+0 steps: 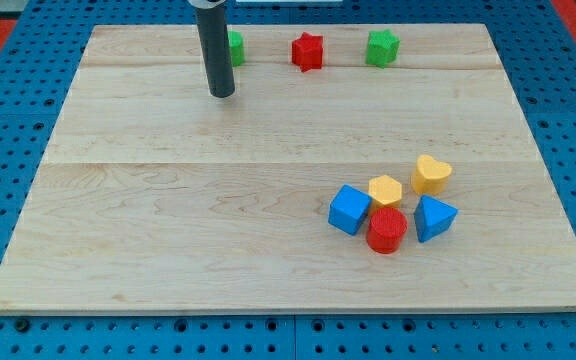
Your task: Push the heart slightly to left
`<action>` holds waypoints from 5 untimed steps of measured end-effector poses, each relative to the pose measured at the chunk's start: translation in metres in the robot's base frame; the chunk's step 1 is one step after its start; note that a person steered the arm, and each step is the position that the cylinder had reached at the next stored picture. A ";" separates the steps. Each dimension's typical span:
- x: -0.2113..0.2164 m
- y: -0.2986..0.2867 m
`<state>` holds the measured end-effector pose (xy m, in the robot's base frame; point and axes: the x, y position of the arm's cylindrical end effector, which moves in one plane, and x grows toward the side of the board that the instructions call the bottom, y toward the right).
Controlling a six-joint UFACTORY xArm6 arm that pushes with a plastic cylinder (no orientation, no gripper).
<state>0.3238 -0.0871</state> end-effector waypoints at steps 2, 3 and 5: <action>0.038 0.104; 0.097 0.197; 0.124 0.392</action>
<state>0.4482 0.3048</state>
